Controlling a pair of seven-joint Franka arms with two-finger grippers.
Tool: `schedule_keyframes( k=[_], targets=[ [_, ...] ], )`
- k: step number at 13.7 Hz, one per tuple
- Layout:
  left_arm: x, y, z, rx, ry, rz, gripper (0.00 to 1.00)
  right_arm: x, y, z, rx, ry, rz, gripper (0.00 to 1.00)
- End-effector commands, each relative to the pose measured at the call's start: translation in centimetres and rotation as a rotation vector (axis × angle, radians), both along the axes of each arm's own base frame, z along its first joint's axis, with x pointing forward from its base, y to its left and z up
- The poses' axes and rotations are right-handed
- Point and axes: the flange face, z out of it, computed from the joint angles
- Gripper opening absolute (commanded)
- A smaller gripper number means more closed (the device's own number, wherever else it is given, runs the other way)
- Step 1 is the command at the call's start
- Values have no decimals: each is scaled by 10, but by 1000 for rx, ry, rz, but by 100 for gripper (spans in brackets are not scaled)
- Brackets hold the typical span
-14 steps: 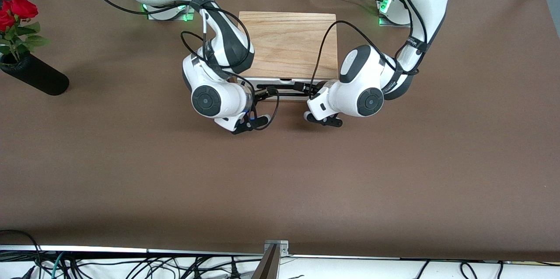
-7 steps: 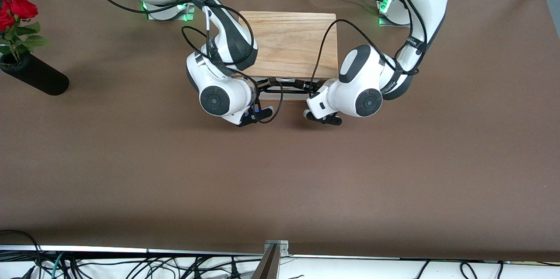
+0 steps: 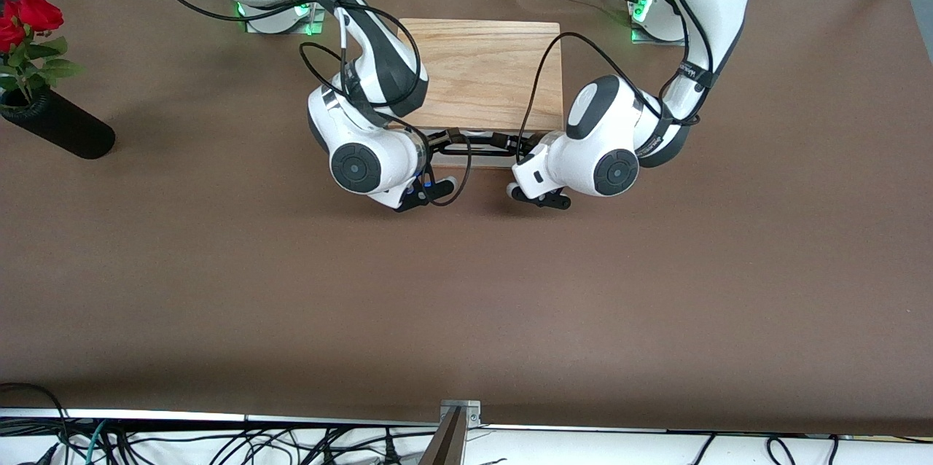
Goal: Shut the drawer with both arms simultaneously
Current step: 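Place both grippers against the white drawer front beside the black handle, then push the drawer into the wooden box with both grippers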
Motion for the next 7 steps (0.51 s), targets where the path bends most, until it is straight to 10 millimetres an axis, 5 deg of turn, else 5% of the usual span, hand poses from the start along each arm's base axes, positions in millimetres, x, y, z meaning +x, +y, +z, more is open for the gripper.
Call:
schedule_keyframes(
  k=[1, 4, 7],
  targets=[
    [1, 17, 40, -4, -24, -17, 100, 35, -20, 38, 56, -61, -46, 100],
    [28, 57, 84, 62, -161, -10, 100, 79, -62, 78, 27, -223, -97, 100],
    [52, 110, 128, 206, -325, -28, 100, 102, -114, 103, -116, -305, -101, 100]
  ],
)
